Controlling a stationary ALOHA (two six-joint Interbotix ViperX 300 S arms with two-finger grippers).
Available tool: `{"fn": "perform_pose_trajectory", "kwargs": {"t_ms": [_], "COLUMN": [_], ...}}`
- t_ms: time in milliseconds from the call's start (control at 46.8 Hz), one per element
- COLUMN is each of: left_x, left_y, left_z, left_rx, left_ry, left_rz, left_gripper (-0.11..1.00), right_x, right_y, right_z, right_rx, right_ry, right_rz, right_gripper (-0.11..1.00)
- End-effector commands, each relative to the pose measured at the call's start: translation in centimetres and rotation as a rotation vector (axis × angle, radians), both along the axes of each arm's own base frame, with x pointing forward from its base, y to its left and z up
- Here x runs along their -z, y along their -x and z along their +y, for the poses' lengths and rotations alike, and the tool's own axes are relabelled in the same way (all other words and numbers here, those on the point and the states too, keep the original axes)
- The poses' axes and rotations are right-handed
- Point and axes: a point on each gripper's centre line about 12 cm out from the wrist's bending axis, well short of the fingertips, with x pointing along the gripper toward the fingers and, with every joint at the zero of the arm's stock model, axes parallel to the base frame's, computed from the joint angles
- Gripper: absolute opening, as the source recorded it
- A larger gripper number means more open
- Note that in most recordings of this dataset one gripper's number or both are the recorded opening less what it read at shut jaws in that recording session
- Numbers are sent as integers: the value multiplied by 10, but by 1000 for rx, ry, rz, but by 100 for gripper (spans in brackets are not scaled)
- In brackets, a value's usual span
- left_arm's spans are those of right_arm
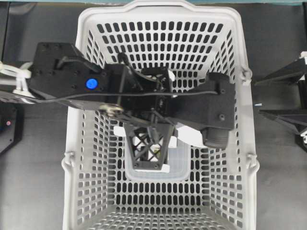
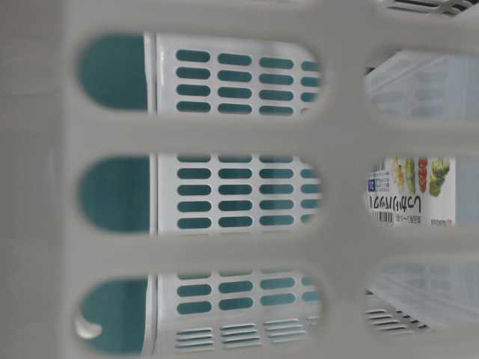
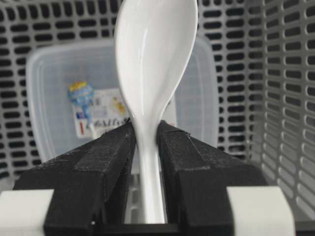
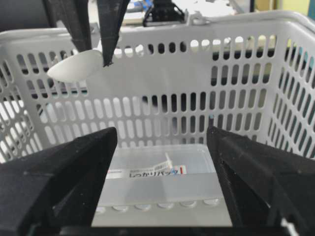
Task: Pick up the chinese spoon from the shopping basket with the left arm.
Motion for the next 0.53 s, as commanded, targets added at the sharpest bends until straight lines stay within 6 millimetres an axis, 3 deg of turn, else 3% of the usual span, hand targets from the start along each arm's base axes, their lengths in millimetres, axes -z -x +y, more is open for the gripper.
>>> {"fn": "perform_pose_trajectory", "kwargs": {"t_ms": [0,513], "left_x": [-19,-11], "left_y": [9,7], "left_z": [0,-2], "left_rx": [-1,5], "left_ry": [7,7], "left_rz": [-63,-66], "left_gripper": [15,15], "right_x": [-3,-3], "right_y": [-1,-1], "right_z": [0,0], "right_rx": [2,2], "right_ry": [-5,-6], "right_rz": [-11,-12], "right_gripper": [71,71]}}
